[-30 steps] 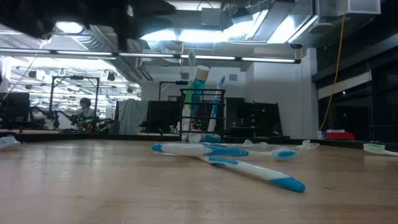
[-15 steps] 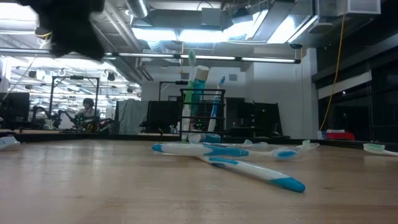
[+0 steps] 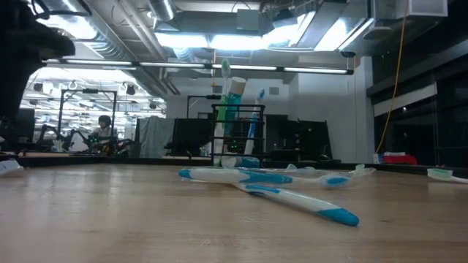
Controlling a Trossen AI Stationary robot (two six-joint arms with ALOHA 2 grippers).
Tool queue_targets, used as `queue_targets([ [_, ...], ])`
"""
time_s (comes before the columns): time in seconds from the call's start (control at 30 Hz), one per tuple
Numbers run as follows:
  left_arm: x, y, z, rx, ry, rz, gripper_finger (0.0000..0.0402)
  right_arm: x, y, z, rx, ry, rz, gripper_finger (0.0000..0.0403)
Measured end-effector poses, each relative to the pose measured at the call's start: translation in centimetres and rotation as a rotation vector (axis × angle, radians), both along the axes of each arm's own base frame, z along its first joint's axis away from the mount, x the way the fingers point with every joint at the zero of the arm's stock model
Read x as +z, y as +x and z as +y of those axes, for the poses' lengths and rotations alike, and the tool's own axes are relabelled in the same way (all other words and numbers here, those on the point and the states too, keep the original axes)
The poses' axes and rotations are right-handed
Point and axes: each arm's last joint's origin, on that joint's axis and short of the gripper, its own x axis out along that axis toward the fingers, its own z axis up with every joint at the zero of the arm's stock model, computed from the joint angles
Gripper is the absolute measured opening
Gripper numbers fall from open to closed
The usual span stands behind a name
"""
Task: Pick & Place toothbrushing station
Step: Put the blue toothbrush into the black organizer
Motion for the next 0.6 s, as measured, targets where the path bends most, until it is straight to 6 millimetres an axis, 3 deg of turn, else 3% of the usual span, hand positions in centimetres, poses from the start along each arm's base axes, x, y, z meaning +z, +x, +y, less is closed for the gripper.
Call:
queue_targets([
  [0.27, -2.3, 1.2, 0.0, 0.038, -0.02, 0.008, 0.0125, 0.0, 0.0, 0.0, 0.021, -0.019, 0.012, 0.0096],
  [0.6, -3.8, 1.6, -0.2, 0.043, 0.013, 0.081, 0.0157, 0.3, 0.1, 0.1, 0.03, -0.025, 0.006, 0.0096],
])
